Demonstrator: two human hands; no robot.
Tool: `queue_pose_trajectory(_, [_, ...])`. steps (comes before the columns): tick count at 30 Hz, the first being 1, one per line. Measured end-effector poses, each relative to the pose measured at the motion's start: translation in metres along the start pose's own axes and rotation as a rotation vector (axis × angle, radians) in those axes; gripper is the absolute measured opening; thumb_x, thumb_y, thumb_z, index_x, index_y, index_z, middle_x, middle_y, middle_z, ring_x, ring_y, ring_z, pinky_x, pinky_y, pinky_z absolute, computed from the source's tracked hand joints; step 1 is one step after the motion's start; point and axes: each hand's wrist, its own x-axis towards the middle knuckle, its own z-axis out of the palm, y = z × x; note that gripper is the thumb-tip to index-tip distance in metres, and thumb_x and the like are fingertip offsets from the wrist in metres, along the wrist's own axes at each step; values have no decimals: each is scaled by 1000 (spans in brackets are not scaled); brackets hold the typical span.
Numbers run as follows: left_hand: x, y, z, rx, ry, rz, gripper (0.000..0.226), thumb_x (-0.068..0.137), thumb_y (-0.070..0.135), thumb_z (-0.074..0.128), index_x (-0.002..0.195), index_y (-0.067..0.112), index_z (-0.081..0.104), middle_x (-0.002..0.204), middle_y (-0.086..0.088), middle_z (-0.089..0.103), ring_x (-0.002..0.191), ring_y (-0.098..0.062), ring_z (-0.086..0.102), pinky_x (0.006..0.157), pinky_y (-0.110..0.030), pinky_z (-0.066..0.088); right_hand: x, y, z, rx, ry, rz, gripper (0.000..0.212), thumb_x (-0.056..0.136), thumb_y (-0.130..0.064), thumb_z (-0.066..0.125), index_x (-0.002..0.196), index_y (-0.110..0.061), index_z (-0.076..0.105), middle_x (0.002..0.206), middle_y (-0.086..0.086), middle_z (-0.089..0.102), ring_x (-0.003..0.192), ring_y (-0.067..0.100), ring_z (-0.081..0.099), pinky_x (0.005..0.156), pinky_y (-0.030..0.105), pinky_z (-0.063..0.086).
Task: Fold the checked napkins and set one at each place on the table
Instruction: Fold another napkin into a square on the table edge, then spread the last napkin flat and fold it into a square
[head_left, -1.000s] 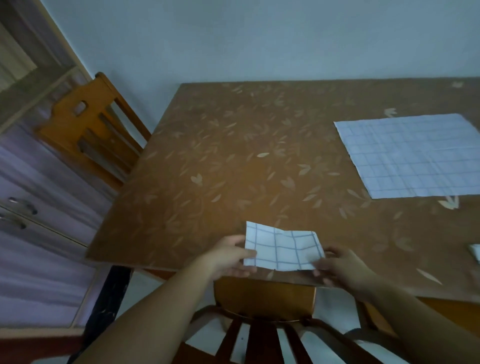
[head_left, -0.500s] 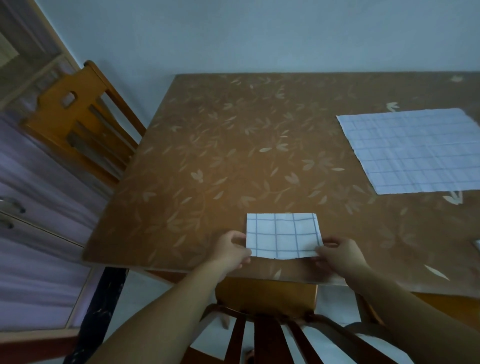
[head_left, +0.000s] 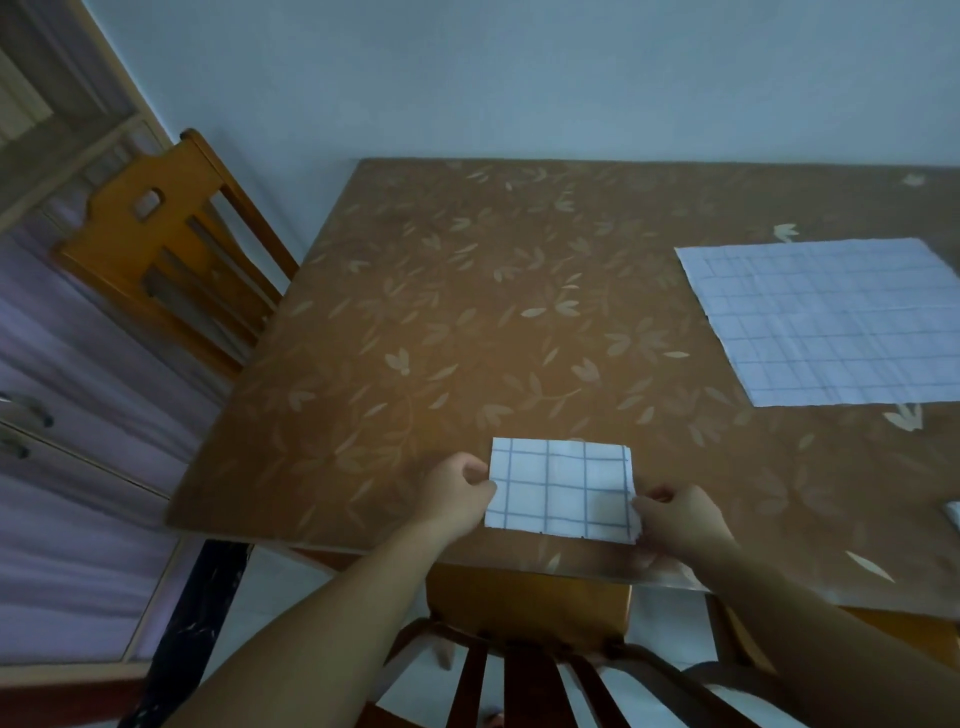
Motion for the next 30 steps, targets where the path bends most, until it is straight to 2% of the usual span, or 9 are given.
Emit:
queue_pose_trajectory(5, [2, 50, -14, 101, 21, 194, 34, 92, 23, 62, 125, 21, 60, 124, 1, 60, 108, -16, 56, 87, -25, 44, -12, -26, -45, -79, 97, -137, 33, 89, -34, 62, 115, -14, 60, 90, -4, 61, 78, 11, 60, 55, 22, 45])
queue_pose_trajectory(8, [1, 92, -19, 160, 21, 325, 40, 91, 22, 62, 130, 20, 57, 134, 0, 53, 118, -19, 54, 95, -29, 45, -16, -44, -85, -134, 152, -205, 39, 90, -35, 62, 124, -15, 58, 106, 1, 62, 84, 14, 60, 58, 23, 45])
queue_pose_trajectory(12, [-9, 142, -14, 202, 32, 434, 45, 89, 21, 62, 134, 20, 55, 135, -3, 50, 117, -20, 53, 91, -23, 40, -23, -54, -132, -155, 214, -278, 41, 92, -37, 59, 126, -16, 56, 108, 0, 60, 77, 7, 59, 55, 20, 44])
queue_pose_trajectory(14, [-15, 162, -4, 245, 38, 485, 47, 89, 19, 61, 135, 20, 55, 136, -1, 50, 120, -17, 51, 88, -16, 33, -24, -51, -150, -166, 238, -308, 43, 92, -38, 59, 129, -17, 53, 121, 3, 59, 77, 6, 58, 56, 20, 45])
queue_pose_trajectory(17, [-24, 188, 19, 266, 49, 547, 48, 87, 19, 63, 134, 20, 56, 136, 0, 52, 122, -16, 51, 93, -13, 31, -23, -38, -175, -214, 260, -331, 51, 90, -38, 61, 135, -20, 48, 137, 5, 51, 90, 13, 57, 74, 26, 50])
queue_pose_trajectory(19, [-30, 205, 38, 274, 37, 546, 51, 86, 23, 64, 136, 21, 55, 143, -1, 47, 128, -20, 47, 107, -22, 32, -21, -23, -193, -259, 262, -350, 54, 89, -38, 60, 138, -20, 45, 142, 5, 46, 85, 11, 53, 72, 24, 48])
queue_pose_trajectory(21, [-36, 221, 60, 281, 32, 536, 53, 87, 25, 63, 139, 22, 51, 149, -2, 41, 136, -22, 39, 114, -32, 29, -18, -7, -215, -304, 251, -372, 56, 90, -37, 58, 141, -20, 41, 146, 4, 41, 87, 11, 52, 72, 23, 44])
queue_pose_trajectory(25, [-51, 251, 109, 334, 36, 516, 56, 91, 27, 60, 144, 22, 45, 153, -2, 34, 142, -23, 30, 116, -34, 25, -8, 34, -262, -357, 206, -388, 64, 90, -41, 57, 146, -20, 34, 151, 4, 36, 117, 21, 54, 94, 34, 49])
queue_pose_trajectory(30, [-71, 283, 165, 368, 38, 492, 55, 93, 30, 54, 146, 26, 40, 155, 1, 31, 143, -25, 27, 114, -36, 25, 18, 81, -322, -411, 146, -357, 76, 85, -49, 58, 148, -17, 31, 154, 6, 33, 134, 26, 42, 106, 43, 41])
